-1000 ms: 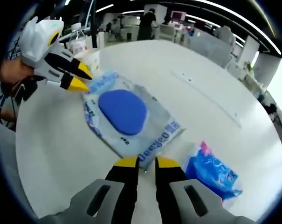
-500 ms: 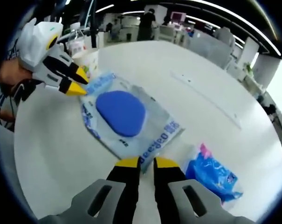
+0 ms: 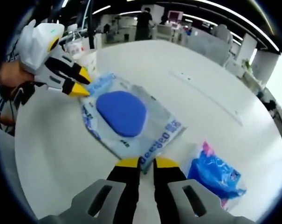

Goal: Arrange the tabletop items into an orderly group along one side of the table until the central work area is clear of visible clutter.

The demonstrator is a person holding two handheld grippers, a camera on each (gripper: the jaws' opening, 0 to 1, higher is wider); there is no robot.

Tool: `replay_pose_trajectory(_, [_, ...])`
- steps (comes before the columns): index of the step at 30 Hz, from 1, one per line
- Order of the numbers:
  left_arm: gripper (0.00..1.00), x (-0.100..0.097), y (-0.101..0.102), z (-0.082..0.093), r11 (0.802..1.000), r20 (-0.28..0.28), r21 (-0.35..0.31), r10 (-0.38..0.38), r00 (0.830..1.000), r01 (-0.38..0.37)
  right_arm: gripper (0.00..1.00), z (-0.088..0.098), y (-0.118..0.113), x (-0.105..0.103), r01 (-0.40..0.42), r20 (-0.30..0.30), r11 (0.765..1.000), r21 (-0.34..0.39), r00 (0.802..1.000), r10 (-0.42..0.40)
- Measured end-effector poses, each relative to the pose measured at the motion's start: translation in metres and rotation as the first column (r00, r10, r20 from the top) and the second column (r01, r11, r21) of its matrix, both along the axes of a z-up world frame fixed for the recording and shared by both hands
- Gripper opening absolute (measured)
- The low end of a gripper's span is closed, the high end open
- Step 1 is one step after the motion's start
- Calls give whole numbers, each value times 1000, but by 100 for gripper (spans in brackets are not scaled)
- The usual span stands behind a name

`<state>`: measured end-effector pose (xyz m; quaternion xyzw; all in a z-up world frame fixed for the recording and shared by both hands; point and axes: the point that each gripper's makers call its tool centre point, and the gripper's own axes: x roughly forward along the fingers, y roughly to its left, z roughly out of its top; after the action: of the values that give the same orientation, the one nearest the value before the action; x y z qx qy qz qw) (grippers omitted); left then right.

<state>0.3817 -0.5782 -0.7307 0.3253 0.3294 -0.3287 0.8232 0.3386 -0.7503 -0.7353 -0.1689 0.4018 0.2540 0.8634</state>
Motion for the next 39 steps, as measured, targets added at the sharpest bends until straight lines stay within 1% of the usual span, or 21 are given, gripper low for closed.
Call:
replay_pose_trajectory(8, [12, 0, 1, 0, 1000, -1, -3, 5, 1000, -5, 7, -1, 0, 2, -5, 1, 1000, -4, 1000, 5])
replay_pose_trajectory(13, [14, 0, 1, 2, 1000, 0, -2, 7, 1000, -7, 8, 0, 0, 1, -10, 3, 1000, -7, 1000, 10])
replay_pose_trajectory(17, [19, 0, 2, 4, 1000, 7, -9, 19, 1000, -19, 10, 2, -1, 0, -21, 19, 1000, -12, 1000, 21])
replay_pose_trajectory(20, [21, -1, 3, 8, 1000, 21, -4, 20, 1000, -20, 12, 7, -4, 1, -28, 44, 999, -24, 999, 29])
replay_pose_trajectory(22, [23, 0, 4, 10, 1000, 32, -1, 21, 999, -21, 15, 11, -3, 1, -26, 55, 1000, -12, 998, 27])
replay_pose_trajectory(26, [23, -2, 2, 18, 1000, 37, -19, 24, 999, -23, 29, 22, 4, 2, -55, 103, 998, 25, 993, 52])
replay_pose_trajectory(28, [24, -2, 1, 23, 999, 49, -30, 26, 998, -25, 30, 24, 6, 1, -73, 108, 997, 21, 992, 70])
replay_pose_trajectory(29, [25, -3, 0, 26, 999, 53, -32, 27, 998, -25, 30, 26, 5, 1, -90, 119, 996, -1, 989, 89])
replay_pose_trajectory(30, [26, -2, -1, 27, 999, 56, -36, 27, 998, -25, 30, 27, 6, 1, -95, 125, 995, -5, 988, 95])
replay_pose_trajectory(34, [30, -3, -7, 39, 997, 72, -69, 31, 997, -26, 37, 36, 6, 2, -85, 148, 996, 15, 986, 82])
replay_pose_trajectory(39, [35, -6, -13, 51, 995, 90, -98, 22, 996, -13, 38, 49, 5, 3, -89, 175, 996, 9, 981, 86])
